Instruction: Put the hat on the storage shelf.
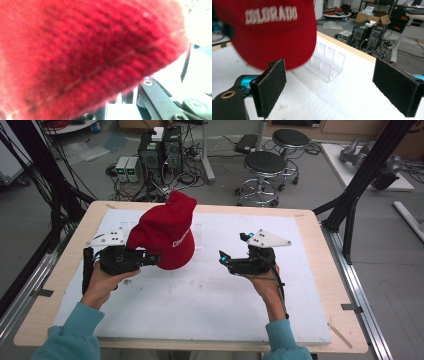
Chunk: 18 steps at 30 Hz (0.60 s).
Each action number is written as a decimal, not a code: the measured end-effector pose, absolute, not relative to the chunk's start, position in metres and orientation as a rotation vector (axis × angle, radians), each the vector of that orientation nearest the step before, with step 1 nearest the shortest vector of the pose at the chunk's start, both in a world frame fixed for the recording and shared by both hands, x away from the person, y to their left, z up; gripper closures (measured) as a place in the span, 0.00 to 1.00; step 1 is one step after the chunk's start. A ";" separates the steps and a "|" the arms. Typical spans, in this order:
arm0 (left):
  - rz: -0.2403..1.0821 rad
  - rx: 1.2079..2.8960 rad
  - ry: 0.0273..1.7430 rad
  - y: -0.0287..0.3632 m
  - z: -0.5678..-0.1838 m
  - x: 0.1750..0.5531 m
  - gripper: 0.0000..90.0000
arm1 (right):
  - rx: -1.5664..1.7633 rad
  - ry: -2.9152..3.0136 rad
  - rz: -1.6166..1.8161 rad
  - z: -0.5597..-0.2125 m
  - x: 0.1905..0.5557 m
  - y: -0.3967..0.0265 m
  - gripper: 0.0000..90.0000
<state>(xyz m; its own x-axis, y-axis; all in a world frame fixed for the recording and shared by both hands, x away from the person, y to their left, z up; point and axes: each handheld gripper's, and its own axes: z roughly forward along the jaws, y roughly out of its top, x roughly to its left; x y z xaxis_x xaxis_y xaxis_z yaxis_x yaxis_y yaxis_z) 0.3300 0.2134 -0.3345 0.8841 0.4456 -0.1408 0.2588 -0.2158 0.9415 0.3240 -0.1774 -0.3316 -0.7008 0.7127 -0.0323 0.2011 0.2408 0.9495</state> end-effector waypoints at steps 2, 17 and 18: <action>0.206 1.798 0.551 0.214 -0.331 0.333 0.95 | 0.851 2.056 1.466 -0.337 0.319 -0.185 0.11; 0.407 1.792 0.640 0.206 -0.312 0.350 0.95 | 0.981 2.042 1.435 -0.359 0.300 -0.223 0.02; 0.416 1.792 0.643 0.206 -0.311 0.351 0.95 | 0.988 2.045 1.428 -0.361 0.299 -0.225 0.02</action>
<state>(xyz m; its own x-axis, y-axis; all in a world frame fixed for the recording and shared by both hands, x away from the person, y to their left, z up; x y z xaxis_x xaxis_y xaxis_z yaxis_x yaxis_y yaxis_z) 0.3506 0.2058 -0.3112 0.7884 0.6140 -0.0380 0.2171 -0.2199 0.9511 0.2993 -0.2254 -0.3610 -0.6395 0.7680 0.0346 0.2969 0.2053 0.9326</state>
